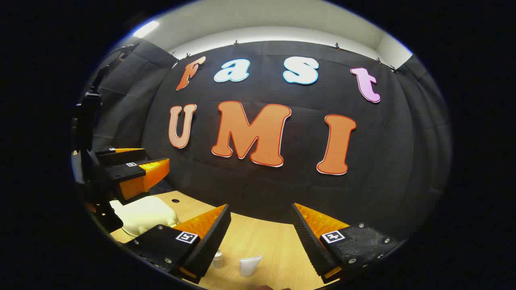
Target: First open the suitcase, pack the skin care products into it, and then close the suitcase.
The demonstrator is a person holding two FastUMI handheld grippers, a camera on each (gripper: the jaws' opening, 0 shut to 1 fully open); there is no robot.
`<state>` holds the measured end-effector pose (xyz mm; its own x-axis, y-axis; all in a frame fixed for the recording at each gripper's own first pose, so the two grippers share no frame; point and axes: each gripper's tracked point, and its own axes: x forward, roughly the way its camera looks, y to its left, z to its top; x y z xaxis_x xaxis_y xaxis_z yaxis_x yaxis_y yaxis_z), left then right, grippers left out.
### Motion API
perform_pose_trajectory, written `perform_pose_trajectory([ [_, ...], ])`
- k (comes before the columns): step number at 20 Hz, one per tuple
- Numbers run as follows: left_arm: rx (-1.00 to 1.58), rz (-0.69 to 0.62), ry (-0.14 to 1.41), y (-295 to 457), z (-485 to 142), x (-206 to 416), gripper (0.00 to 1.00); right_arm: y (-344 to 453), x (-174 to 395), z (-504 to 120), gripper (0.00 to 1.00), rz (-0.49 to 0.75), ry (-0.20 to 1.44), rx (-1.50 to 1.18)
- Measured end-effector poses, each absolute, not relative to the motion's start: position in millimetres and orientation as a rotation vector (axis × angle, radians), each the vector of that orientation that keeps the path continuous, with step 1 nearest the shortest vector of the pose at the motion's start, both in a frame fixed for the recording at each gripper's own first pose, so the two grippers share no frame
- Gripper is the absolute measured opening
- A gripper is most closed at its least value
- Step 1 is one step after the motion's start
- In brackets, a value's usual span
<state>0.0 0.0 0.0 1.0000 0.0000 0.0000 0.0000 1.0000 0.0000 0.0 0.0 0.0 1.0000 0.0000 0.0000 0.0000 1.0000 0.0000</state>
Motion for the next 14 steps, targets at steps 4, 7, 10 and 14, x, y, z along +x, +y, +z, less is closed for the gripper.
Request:
perform_pose_trajectory([
  [4, -0.001, -0.04, 0.009, 4, -6, 9, 0.96, 0, 1, -3, 0.95, -0.07, 0.021, 0.037],
  [7, 0.007, -0.062, 0.025, 10, -8, 17, 0.96, 3, 4, -4, 0.95, -0.091, 0.031, 0.025],
  [10, 0.007, -0.057, 0.051, 22, -12, 21, 0.97, 7, 7, 1, 0.95, -0.098, 0.022, 0.037],
  [14, -0.007, -0.053, 0.025, 32, -7, 24, 0.97, 7, 11, 4, 0.95, -0.109, 0.005, 0.029],
])
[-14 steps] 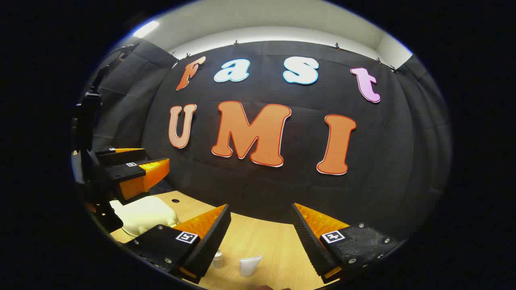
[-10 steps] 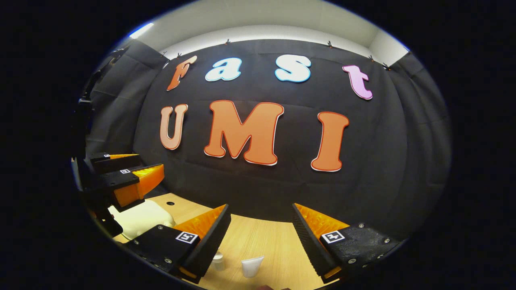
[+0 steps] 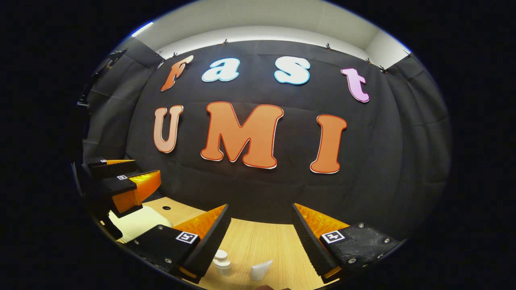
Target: First open the suitcase, pack the skin care products into it, and then close the suitcase.
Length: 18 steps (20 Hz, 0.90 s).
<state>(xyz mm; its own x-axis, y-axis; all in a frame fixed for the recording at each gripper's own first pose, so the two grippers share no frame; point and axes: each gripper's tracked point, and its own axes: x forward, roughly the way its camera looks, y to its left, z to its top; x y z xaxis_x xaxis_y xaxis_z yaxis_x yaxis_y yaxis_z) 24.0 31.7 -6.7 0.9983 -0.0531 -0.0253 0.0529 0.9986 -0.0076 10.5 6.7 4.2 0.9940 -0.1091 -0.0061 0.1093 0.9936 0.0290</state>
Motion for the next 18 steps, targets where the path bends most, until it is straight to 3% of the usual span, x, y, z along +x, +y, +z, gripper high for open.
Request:
perform_pose_trajectory([
  [5, 0.111, -0.081, 0.067, 27, -38, 26, 0.98, 1, 7, -4, 0.95, -0.129, 0.034, 0.017],
  [18, 0.655, -0.317, 0.375, 13, -228, -5, 0.98, -32, 0, -13, 0.95, -0.234, 0.076, -0.019],
])
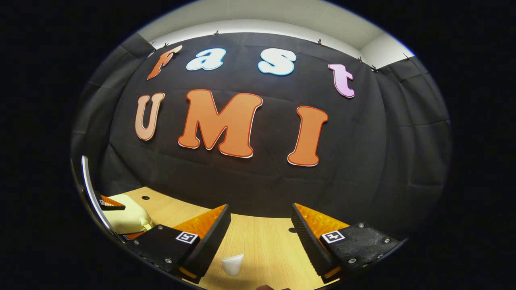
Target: First open the suitcase, pack the skin care products into it, and then close the suitcase.
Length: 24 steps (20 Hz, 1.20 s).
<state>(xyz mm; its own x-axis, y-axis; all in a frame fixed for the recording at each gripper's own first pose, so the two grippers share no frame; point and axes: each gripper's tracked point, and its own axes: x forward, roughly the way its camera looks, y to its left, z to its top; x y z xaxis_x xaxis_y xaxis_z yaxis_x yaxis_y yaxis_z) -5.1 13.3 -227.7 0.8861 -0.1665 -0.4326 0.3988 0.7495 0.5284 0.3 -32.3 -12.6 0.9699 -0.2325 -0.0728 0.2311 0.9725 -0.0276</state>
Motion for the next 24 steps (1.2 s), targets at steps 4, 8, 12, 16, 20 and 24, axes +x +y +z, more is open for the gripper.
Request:
perform_pose_trajectory([
  [4, 0.758, -0.372, 0.458, 23, -272, -17, 0.98, -32, -2, -15, 0.95, -0.236, 0.088, -0.023],
  [8, 0.833, -0.422, 0.48, 22, -292, -33, 0.95, -29, -2, -17, 0.95, -0.229, 0.094, -0.02],
  [12, 0.949, -0.418, 0.5, 31, -306, -34, 0.91, -27, -4, -18, 0.96, -0.228, 0.097, -0.016],
  [16, 1.049, -0.403, 0.502, 30, -317, -35, 0.57, -25, -4, -21, 0.95, -0.224, 0.103, -0.016],
  [20, 1.066, -0.377, 0.448, 30, -298, -28, 0.12, -24, -4, -21, 0.95, -0.223, 0.102, -0.014],
  [24, 0.834, -0.295, 0.458, 54, -251, -14, 0.08, -22, -1, -20, 0.95, -0.224, 0.095, -0.011],
])
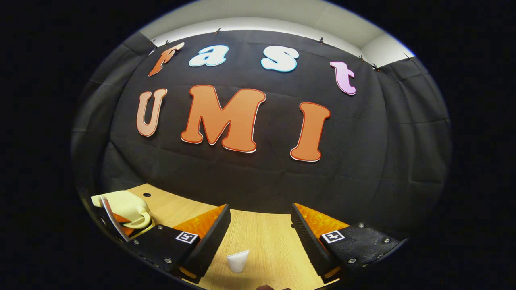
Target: First open the suitcase, pack the skin care products into it, and then close the suitcase.
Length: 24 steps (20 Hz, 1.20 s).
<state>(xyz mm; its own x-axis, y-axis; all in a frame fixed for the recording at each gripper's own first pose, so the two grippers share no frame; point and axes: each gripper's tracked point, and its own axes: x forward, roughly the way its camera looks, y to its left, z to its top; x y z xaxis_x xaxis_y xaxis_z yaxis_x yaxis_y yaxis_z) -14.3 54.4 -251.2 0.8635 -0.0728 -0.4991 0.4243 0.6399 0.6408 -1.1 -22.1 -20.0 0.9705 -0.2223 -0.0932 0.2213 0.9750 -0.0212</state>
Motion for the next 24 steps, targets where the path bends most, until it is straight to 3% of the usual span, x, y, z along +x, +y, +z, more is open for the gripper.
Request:
perform_pose_trajectory([
  [11, 0.492, -0.011, 0.366, 186, -130, 23, 0.08, -3, 8, -16, 0.95, -0.18, 0.086, -0.022],
  [24, 0.274, 0.167, 0.358, 354, -110, 50, 0.08, 21, 17, -16, 0.95, -0.19, 0.11, -0.019],
])
